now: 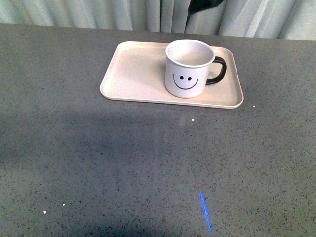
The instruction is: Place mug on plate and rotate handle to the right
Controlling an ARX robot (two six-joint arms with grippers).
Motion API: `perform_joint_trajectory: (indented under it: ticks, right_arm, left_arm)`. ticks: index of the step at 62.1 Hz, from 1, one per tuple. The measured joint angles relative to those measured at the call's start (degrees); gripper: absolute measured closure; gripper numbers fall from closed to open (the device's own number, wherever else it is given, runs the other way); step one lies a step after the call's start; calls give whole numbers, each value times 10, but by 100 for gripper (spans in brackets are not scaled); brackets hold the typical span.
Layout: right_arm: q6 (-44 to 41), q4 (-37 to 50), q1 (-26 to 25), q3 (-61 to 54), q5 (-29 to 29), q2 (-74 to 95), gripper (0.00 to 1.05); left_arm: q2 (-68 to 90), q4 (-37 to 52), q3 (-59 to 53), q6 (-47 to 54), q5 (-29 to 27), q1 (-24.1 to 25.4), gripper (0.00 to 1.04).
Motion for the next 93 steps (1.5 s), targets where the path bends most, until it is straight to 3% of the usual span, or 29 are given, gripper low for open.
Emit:
perform_joint_trajectory:
  ticks: [4, 6, 9, 12, 18, 21, 27, 35, 57, 75, 81, 93]
  right_arm:
    - [-10, 34, -3, -38, 4, -40, 9]
    - [17, 105, -3, -82, 34, -68, 12]
    - [96, 272, -1, -177, 136, -118, 21]
    - [180, 440, -1, -284, 186, -165, 29]
    - [297, 677, -7, -460, 202, -233, 45]
    - [325, 746, -9, -528, 201, -258, 52]
    - [368, 861, -16, -702, 193, -330, 76]
    - [381, 909, -24, -839, 186, -404, 104]
    - [385, 944, -56, -1051, 155, -574, 103]
    - [385, 909, -56, -1130, 155, -686, 103]
    - [385, 934, -56, -1160, 155, -696, 103]
    - [385, 872, -56, -1189, 155, -782, 103]
  left_arm:
    - [0, 0, 0, 0, 0, 0, 9]
    - [0, 0, 0, 0, 0, 0, 9]
    - [0, 0, 0, 0, 1, 0, 9]
    - [0, 0, 0, 0, 0, 0, 9]
    - [0, 0, 0, 0, 0, 0, 9]
    - [0, 0, 0, 0, 0, 0, 9]
    - [0, 0, 0, 0, 0, 0, 9]
    - [0, 0, 0, 0, 0, 0, 9]
    - [0, 0, 0, 0, 0, 0, 9]
    - [0, 0, 0, 0, 0, 0, 9]
    - [0, 0, 0, 0, 0, 0, 9]
    - [0, 0, 0, 0, 0, 0, 9]
